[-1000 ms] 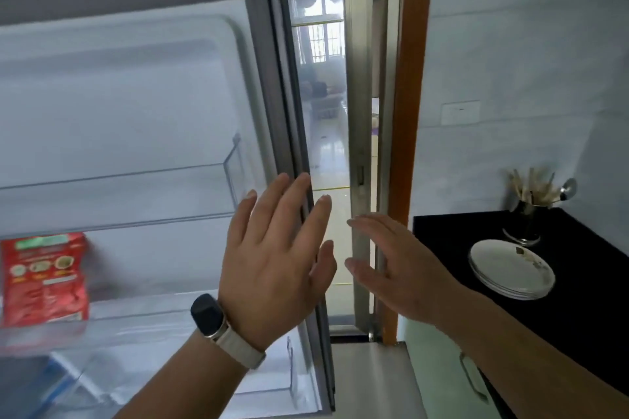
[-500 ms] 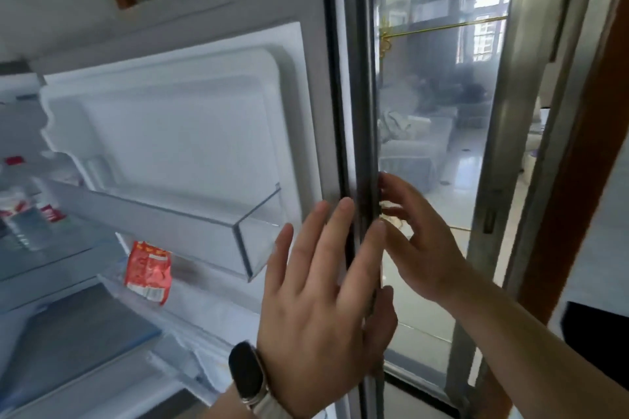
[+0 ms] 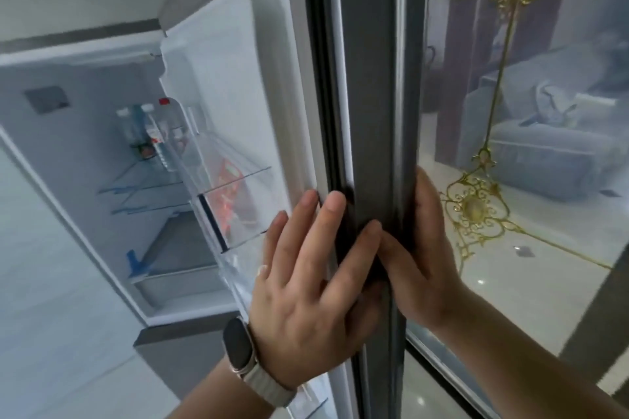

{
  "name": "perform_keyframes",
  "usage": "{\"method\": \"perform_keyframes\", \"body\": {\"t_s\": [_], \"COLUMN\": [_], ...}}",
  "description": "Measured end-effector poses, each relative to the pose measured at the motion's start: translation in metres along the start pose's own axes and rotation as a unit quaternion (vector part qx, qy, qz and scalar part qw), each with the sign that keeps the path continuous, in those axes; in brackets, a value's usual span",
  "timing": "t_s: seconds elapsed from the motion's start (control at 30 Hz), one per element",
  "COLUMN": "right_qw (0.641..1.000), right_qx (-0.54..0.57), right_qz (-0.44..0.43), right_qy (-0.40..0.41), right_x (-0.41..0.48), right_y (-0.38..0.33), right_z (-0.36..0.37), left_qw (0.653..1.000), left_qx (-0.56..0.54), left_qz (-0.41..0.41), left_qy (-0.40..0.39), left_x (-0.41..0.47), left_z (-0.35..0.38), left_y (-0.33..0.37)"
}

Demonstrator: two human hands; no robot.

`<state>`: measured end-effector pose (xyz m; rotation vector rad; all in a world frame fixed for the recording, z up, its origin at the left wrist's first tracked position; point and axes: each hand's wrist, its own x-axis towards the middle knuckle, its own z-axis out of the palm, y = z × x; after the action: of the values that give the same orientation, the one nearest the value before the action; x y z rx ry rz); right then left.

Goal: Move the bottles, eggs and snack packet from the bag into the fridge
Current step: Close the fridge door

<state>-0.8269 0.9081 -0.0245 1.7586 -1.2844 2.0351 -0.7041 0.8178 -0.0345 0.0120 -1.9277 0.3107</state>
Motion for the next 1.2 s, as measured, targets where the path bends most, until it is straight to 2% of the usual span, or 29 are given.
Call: {"method": "perform_keyframes", "body": {"t_s": [0.3, 0.47, 0.63, 0.83, 0.97, 1.2], "right_qw": [0.996, 1.000, 1.000, 1.000, 0.998, 0.985], "right_qx": [0.085, 0.030, 0.030, -0.012, -0.061, -0.165], "right_qz": [0.001, -0.009, 0.000, 0.007, 0.023, -0.045], "right_qy": [-0.013, -0.004, 0.005, 0.025, 0.005, -0.015], "right_x": [-0.011, -0.016, -0.023, -0.034, -0.042, -0.027], "right_y": [-0.014, -0.025, -0.039, -0.053, -0.054, -0.055], "right_z": [0.050, 0.090, 0.136, 0.213, 0.261, 0.340], "left_qw": [0.998, 0.996, 0.996, 0.997, 0.998, 0.997], "left_qx": [0.003, -0.029, -0.050, -0.046, -0.036, -0.063], "left_qz": [0.039, 0.049, 0.047, 0.002, -0.041, -0.051], "left_qy": [0.045, 0.068, 0.065, 0.055, 0.044, 0.002], "left_x": [-0.026, -0.043, -0.061, -0.092, -0.115, -0.153], "left_z": [-0.028, -0.055, -0.086, -0.140, -0.173, -0.217], "left_y": [-0.034, -0.063, -0.093, -0.134, -0.164, -0.229]}}
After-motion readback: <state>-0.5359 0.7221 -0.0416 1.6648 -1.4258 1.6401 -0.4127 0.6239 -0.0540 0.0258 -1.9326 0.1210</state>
